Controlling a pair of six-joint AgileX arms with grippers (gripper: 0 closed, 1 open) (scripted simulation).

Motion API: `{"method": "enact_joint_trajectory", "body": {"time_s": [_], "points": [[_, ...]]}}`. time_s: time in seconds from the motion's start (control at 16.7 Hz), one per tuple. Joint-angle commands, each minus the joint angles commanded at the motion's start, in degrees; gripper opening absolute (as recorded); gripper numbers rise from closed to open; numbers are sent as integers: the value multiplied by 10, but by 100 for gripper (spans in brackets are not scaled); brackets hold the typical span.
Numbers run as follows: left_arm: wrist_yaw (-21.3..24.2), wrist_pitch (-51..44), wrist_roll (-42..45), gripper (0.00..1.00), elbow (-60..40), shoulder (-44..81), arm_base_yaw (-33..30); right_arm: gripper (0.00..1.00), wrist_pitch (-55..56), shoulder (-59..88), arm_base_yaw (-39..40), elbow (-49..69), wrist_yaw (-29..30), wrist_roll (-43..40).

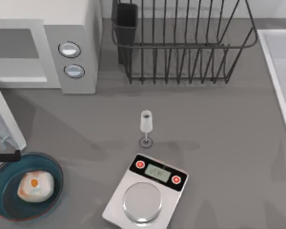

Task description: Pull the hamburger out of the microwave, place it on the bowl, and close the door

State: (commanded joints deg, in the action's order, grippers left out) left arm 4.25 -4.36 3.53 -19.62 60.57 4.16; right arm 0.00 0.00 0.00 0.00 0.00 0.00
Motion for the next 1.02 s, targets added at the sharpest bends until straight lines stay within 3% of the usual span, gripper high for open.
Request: {"method": "enact_joint_trajectory", "body": {"time_s": [0.3,0.78,1.02], "points": [[1,11,-1,0,-19,25,0,100,0,0,0,0,0,0],[-9,100,-10,0,-149,258,-17,100,0,0,0,0,0,0],[-11,119,-12,0,-175,293,-21,100,0,0,0,0,0,0]]}}
